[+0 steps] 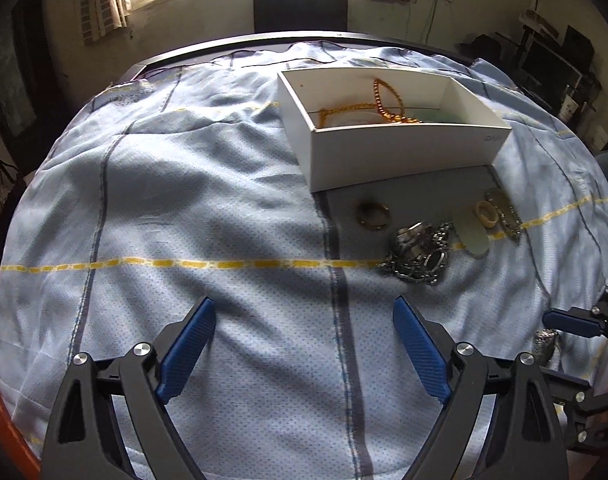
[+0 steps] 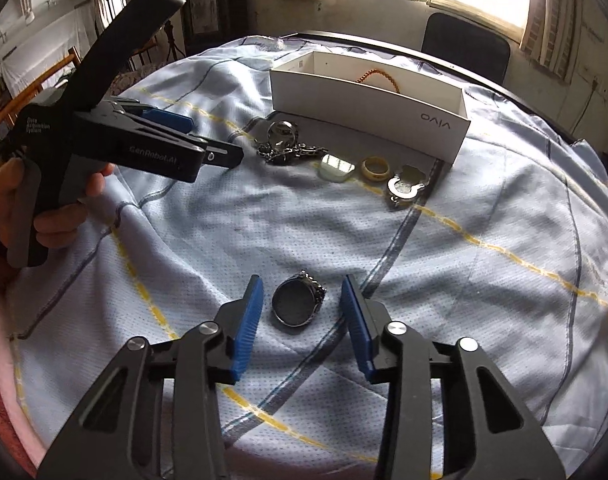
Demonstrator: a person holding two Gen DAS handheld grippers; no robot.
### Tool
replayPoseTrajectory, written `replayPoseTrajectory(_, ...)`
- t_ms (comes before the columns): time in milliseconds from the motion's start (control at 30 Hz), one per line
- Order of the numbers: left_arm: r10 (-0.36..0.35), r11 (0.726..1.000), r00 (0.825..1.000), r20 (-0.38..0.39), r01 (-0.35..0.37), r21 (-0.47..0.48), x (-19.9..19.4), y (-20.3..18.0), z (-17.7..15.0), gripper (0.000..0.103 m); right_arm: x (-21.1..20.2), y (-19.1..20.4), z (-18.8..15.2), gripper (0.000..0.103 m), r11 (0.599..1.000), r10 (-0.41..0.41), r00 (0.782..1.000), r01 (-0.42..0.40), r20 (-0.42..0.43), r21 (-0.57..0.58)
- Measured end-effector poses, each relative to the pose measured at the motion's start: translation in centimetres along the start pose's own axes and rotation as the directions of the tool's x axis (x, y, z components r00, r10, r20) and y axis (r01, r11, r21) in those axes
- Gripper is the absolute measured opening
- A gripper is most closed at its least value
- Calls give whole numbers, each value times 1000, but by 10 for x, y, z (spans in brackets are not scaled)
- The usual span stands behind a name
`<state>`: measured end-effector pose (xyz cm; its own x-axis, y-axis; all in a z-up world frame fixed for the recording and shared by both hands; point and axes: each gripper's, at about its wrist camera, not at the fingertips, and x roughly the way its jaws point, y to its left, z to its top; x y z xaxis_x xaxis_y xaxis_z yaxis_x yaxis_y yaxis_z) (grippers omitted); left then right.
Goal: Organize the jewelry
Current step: 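Close the right tool around the silver ring with the dark stone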
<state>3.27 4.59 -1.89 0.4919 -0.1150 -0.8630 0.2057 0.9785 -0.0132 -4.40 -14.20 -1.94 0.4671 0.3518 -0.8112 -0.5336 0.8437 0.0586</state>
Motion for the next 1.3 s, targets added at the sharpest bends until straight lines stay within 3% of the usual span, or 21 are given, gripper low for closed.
replayPoseTrajectory(167,10,1000,1000,8,-10,-18,0,3,-1,94,-1,3,0,27,1000,-10,1000,10,-2,-20)
replayPoseTrajectory(300,21,1000,1000,12,-20,-11,2,2,-3,100,0,4,0,27,1000,-7,1000,7,-3,-19)
replayPoseTrajectory(567,17,1000,1000,21,-17,3,2,1,-4,100,-5,-6,2,26,999,34,999,-35,16,38)
replayPoseTrajectory(800,-147,988,987,57,144,55,-11,-9,1,99,-4,-22,2,26,992,65,998,-65,6,107)
replayPoseTrajectory(900,-160,979,982,102,145,143,-20,-22,5,99,-5,-23,1,27,992,70,997,-71,7,108)
replayPoseTrajectory(1067,-253,949,961,112,224,221,-25,-35,17,99,-4,-25,1,27,989,83,997,-83,3,120)
replayPoseTrajectory(1167,-242,940,964,114,203,274,-21,-44,21,99,-4,-25,1,27,989,85,996,-84,2,118)
replayPoseTrajectory(1233,-228,935,967,112,185,304,-15,-51,23,96,-4,-25,1,27,989,88,996,-87,1,119)
replayPoseTrajectory(1300,-224,928,969,104,180,326,-10,-53,23,78,-4,-25,1,27,989,88,996,-88,1,119)
